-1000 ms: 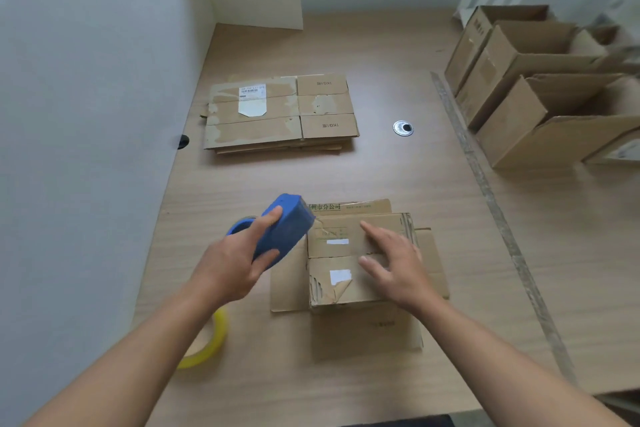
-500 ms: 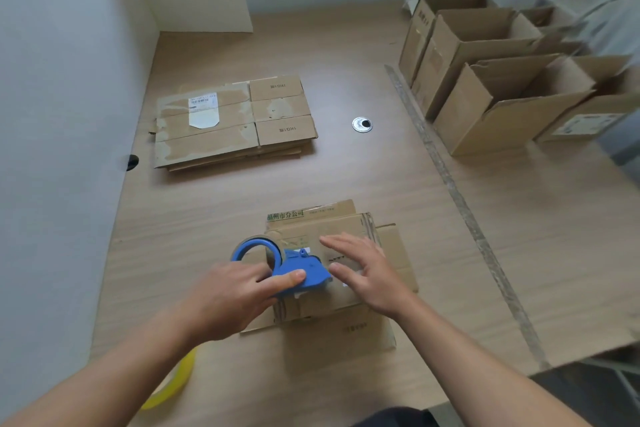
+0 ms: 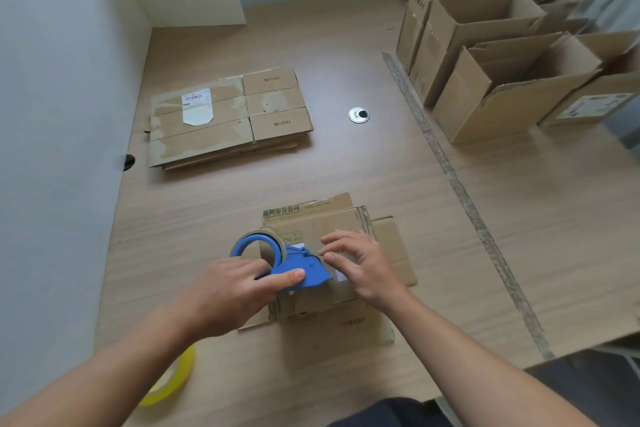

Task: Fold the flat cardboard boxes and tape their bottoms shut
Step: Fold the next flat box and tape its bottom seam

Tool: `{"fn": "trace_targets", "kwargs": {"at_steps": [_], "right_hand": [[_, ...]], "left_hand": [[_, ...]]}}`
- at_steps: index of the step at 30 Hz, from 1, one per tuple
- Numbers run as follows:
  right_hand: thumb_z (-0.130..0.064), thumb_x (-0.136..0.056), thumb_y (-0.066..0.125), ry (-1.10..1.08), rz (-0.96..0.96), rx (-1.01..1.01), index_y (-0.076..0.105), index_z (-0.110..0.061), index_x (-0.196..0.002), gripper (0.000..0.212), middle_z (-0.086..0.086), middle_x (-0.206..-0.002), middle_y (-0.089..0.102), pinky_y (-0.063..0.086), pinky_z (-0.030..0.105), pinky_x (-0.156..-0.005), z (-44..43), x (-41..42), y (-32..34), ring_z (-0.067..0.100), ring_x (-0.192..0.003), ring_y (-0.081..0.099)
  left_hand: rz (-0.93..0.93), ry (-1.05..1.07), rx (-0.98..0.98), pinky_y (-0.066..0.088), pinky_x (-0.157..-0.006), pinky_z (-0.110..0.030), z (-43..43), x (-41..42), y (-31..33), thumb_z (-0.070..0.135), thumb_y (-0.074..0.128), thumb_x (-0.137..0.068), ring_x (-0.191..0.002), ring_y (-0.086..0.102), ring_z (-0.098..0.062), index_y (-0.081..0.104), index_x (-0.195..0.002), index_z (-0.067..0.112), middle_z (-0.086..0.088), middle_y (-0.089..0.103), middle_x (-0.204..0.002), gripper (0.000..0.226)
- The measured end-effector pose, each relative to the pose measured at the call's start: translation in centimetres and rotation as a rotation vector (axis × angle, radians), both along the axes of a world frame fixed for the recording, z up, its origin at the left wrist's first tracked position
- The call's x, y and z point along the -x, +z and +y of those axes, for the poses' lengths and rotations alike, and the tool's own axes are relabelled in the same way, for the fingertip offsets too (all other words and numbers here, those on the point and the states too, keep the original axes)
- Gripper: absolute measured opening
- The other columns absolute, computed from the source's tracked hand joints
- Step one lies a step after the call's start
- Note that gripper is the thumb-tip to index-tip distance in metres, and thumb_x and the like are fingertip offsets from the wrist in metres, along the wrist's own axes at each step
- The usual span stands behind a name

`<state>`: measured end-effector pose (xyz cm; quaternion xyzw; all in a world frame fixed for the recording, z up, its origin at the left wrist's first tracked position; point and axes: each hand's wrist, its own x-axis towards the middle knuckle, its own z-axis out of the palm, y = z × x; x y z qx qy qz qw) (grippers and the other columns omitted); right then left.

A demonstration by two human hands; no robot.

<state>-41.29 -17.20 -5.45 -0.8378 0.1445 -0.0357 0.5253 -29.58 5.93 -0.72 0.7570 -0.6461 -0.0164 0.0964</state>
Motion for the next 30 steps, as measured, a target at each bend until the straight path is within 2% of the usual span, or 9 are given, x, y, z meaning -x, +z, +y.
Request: {"fn": "trace_targets", "kwargs": {"at_steps": [4,8,10,16,19,22,25,28,30], "right_hand": [[-0.018,-0.092,0.069,-0.097,0.020,-0.143,0.075,-0.014,-0.083,0.011,-0.017,-0.112,0.064,0.040,0.031,-0.107,0.0,0.1,-0.1,-0.005,-0.121,0.050],[-0.018,-0.093,0.067,-0.146,0.042,-0.286,0.070,-0.017,-0.076,0.017,-0.016,-0.118,0.060,0.038,0.022,-0.104,-0.2,0.4,0.2,-0.013,-0.128,0.042],[-0.017,-0.093,0.067,-0.172,0.039,-0.331,0.069,-0.018,-0.073,0.020,-0.017,-0.119,0.059,0.037,0.023,-0.105,-0.4,0.4,0.3,-0.013,-0.129,0.040],[-0.009,-0.094,0.063,-0.373,-0.019,-0.507,0.062,-0.012,-0.073,0.021,-0.010,-0.115,0.062,0.039,0.037,-0.113,-1.5,0.3,0.4,-0.013,-0.119,0.050],[-0.004,-0.093,0.060,-0.433,-0.041,-0.635,0.062,-0.014,-0.073,0.022,-0.004,-0.118,0.062,0.039,0.044,-0.113,-1.5,-0.4,0.2,-0.002,-0.119,0.055],[0.003,-0.090,0.060,-0.514,-0.057,-0.774,0.067,-0.016,-0.073,0.026,0.004,-0.121,0.062,0.040,0.046,-0.113,-1.9,-0.7,-0.2,0.012,-0.122,0.057],[0.002,-0.087,0.062,-0.596,-0.012,-0.740,0.067,-0.014,-0.066,0.027,0.010,-0.122,0.063,0.047,0.050,-0.105,-2.4,-0.5,-0.7,0.026,-0.116,0.062],[0.004,-0.090,0.059,-0.679,-0.006,-0.848,0.057,-0.006,-0.074,0.019,0.014,-0.117,0.065,0.060,0.038,-0.080,-3.3,-0.3,-1.1,0.023,-0.095,0.070],[0.003,-0.095,0.053,-0.719,-0.036,-0.957,0.049,-0.004,-0.079,0.018,0.018,-0.109,0.063,0.061,0.034,-0.075,-4.6,0.0,-0.7,0.022,-0.086,0.072]], "left_hand": [[0.167,0.082,-0.060,0.047,-0.051,-0.021,-0.3,0.1,1.0,0.040,0.049,-0.088,-0.060,0.062,-0.021,0.036,-0.140,0.041,0.005,0.065,-0.078,0.054],[0.404,0.233,-0.115,0.049,-0.075,-0.029,-0.5,-0.4,2.3,0.045,0.053,-0.088,-0.088,0.064,-0.025,0.016,-0.142,0.066,0.007,0.067,-0.120,0.069],[0.435,0.247,-0.164,0.044,-0.077,-0.027,-1.3,-0.7,2.9,0.048,0.050,-0.087,-0.089,0.061,-0.023,0.015,-0.141,0.067,0.007,0.066,-0.121,0.067],[0.412,0.299,-0.332,0.044,-0.072,-0.028,-1.7,-2.2,4.5,0.051,0.047,-0.079,-0.074,0.052,-0.006,0.031,-0.137,0.065,0.008,0.063,-0.090,0.061],[0.546,0.357,-0.382,0.050,-0.081,-0.033,-2.3,-2.8,4.9,0.053,0.052,-0.074,-0.090,0.059,-0.007,0.036,-0.132,0.067,0.011,0.064,-0.110,0.061],[0.611,0.406,-0.447,0.046,-0.075,-0.023,-4.0,-2.9,4.4,0.049,0.058,-0.077,-0.097,0.056,-0.003,0.037,-0.133,0.065,0.014,0.058,-0.122,0.061],[0.630,0.417,-0.482,0.045,-0.075,-0.022,-5.2,-3.1,4.1,0.047,0.061,-0.080,-0.097,0.055,-0.002,0.037,-0.129,0.068,0.014,0.056,-0.121,0.059],[0.670,0.434,-0.486,0.049,-0.090,-0.034,-5.5,-3.4,4.2,0.052,0.054,-0.069,-0.103,0.057,-0.010,0.037,-0.116,0.072,0.014,0.057,-0.122,0.054],[0.685,0.448,-0.491,0.048,-0.092,-0.034,-5.3,-3.8,4.4,0.052,0.054,-0.069,-0.104,0.057,-0.009,0.038,-0.115,0.072,0.015,0.057,-0.123,0.053]]}}
